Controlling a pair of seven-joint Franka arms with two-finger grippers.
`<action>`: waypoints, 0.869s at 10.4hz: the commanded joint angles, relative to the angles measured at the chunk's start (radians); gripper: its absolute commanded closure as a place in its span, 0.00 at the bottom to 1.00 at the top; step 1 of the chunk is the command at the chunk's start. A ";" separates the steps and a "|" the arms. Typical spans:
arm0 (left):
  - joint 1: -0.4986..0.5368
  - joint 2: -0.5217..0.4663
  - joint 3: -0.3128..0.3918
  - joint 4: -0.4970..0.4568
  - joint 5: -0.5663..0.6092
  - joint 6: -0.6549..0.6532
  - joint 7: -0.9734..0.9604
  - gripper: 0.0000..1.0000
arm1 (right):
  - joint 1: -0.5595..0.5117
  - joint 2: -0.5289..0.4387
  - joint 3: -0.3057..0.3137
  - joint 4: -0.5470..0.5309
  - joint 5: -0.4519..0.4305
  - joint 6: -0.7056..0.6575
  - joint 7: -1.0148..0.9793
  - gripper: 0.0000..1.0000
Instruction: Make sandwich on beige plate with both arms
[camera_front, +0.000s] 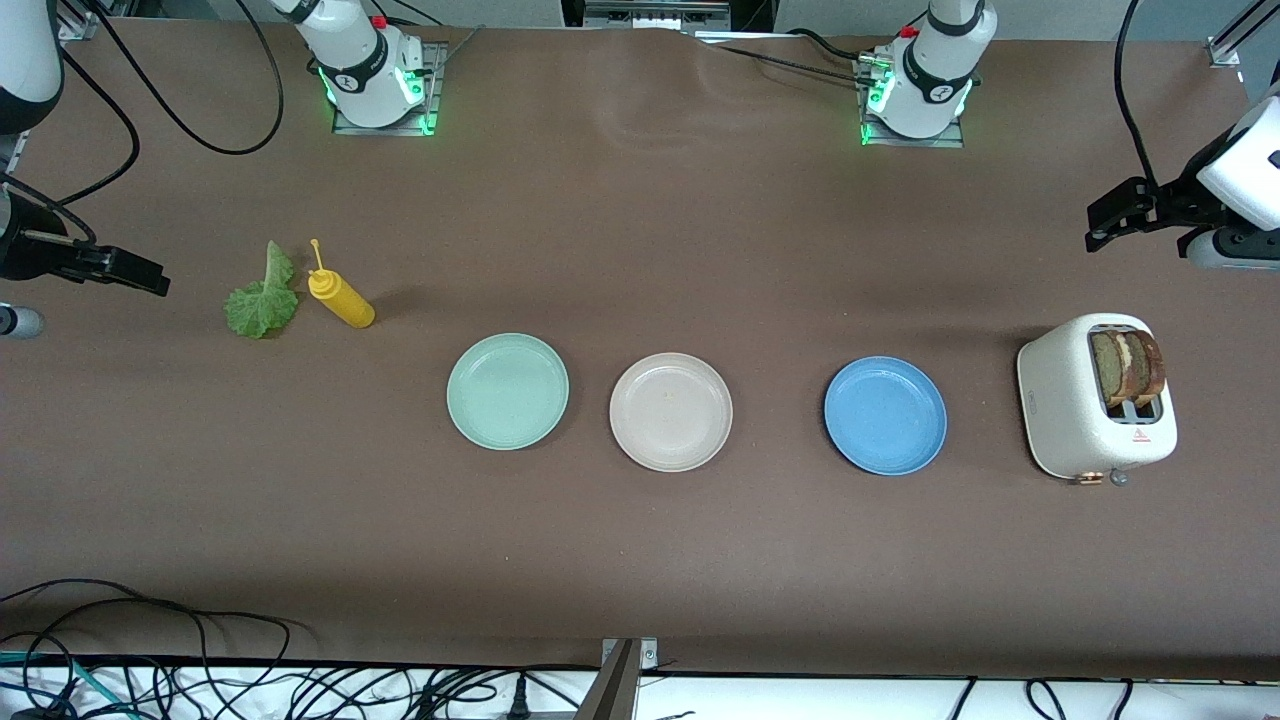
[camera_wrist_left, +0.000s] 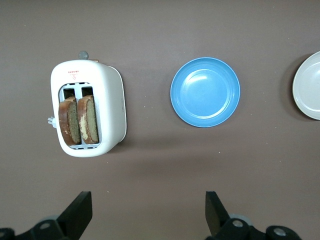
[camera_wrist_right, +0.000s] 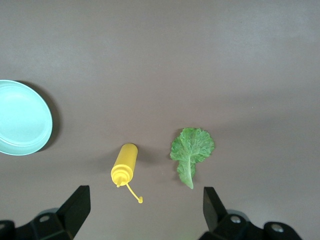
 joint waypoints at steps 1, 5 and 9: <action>0.015 0.013 -0.002 0.031 -0.018 -0.024 0.019 0.00 | -0.015 -0.003 0.013 0.002 0.016 -0.003 -0.015 0.00; 0.015 0.014 -0.002 0.031 -0.018 -0.024 0.019 0.00 | -0.016 -0.003 0.012 0.002 0.016 0.002 -0.018 0.00; 0.015 0.013 -0.002 0.030 -0.018 -0.024 0.019 0.00 | -0.016 -0.003 0.012 -0.001 0.018 0.000 -0.023 0.00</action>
